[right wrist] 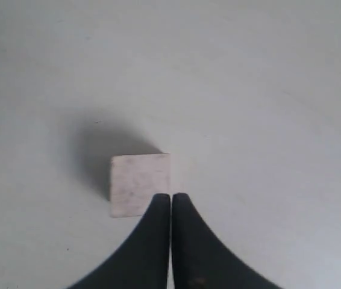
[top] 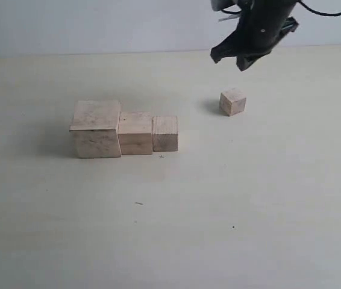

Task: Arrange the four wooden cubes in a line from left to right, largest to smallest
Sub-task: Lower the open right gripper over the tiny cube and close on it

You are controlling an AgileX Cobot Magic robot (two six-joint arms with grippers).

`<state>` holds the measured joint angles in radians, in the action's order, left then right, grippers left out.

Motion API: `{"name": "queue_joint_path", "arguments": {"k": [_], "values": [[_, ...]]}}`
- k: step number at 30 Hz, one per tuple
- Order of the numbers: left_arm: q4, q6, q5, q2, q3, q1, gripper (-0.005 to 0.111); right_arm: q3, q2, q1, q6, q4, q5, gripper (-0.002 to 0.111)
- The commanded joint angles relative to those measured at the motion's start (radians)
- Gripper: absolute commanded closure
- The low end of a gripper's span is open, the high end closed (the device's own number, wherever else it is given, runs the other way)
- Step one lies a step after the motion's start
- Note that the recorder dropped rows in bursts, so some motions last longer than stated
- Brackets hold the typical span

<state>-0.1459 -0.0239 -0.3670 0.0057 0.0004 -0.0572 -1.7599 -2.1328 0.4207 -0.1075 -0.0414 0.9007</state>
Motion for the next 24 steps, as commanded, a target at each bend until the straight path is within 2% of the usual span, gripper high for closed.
{"name": "queue_joint_path", "arguments": {"k": [1,5,8,24], "values": [[0.005,-0.001,0.006,-0.006,0.000,-0.003,0.107,-0.001,-0.011,-0.090,0.029,0.181,-0.009,0.091],[0.005,-0.001,0.006,-0.006,0.000,-0.003,0.107,-0.001,-0.043,-0.109,-0.123,0.355,0.014,0.056],[0.005,-0.001,0.006,-0.006,0.000,-0.003,0.107,-0.001,-0.068,-0.097,-0.195,0.401,0.009,0.036],[0.005,-0.001,0.006,-0.006,0.000,-0.003,0.107,-0.001,-0.155,-0.084,-0.210,0.318,-0.039,0.036]]}}
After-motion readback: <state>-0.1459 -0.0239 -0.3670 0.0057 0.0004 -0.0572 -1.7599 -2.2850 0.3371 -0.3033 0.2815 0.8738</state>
